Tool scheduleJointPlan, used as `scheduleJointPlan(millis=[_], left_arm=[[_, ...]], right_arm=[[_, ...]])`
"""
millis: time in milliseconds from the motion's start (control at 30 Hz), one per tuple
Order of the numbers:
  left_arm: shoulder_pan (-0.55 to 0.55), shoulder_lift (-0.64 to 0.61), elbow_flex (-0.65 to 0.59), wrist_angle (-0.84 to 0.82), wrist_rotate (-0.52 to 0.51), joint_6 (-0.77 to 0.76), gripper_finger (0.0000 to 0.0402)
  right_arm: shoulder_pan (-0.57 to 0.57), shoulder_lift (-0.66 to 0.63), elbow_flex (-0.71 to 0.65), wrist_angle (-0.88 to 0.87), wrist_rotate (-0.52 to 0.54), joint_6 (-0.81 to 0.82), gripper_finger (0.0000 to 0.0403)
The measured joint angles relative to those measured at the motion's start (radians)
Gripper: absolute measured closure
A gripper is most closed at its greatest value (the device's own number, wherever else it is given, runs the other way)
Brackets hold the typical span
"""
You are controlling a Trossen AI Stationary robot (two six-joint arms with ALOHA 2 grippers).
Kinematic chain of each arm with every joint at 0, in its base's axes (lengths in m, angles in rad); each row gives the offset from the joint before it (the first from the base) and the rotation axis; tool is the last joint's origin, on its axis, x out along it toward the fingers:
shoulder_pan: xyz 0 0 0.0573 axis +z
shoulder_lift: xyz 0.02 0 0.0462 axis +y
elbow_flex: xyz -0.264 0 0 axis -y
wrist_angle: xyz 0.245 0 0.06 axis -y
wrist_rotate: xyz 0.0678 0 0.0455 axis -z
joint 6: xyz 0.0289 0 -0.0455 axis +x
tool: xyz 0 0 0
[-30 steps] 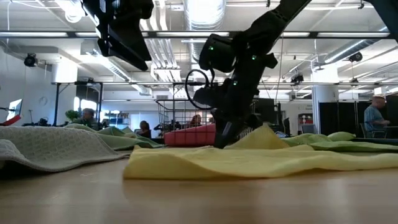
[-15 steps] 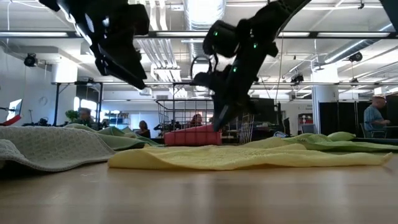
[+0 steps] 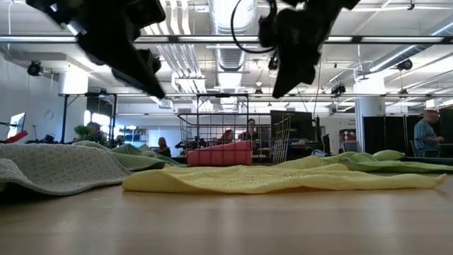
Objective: Fold microfiber towels
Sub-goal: Fold the yellow microfiber cloth
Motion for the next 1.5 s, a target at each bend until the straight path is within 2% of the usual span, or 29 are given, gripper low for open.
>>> scheduleJointPlan(millis=[200, 500, 667, 1300, 1500], left_arm=[[-0.039, 0.144, 0.043, -0.006, 0.015, 0.000, 0.0233], [-0.063, 0.320, 0.138, 0.008, 0.091, 0.007, 0.0233], [-0.067, 0.380, 0.178, 0.020, 0.091, 0.009, 0.0233], [-0.096, 0.428, 0.175, 0.049, 0.094, 0.001, 0.0234], [-0.126, 0.428, 0.171, 0.045, 0.083, -0.002, 0.0274]], right_arm=[[0.095, -0.065, -0.085, 0.002, 0.000, -0.031, 0.0394], [0.200, -0.076, -0.219, 0.029, 0.000, 0.058, 0.0394], [0.224, -0.080, -0.269, 0.062, 0.000, 0.103, 0.0394], [0.226, -0.083, -0.290, 0.095, -0.009, 0.104, 0.0394], [0.228, -0.083, -0.302, 0.097, -0.052, 0.098, 0.0394]])
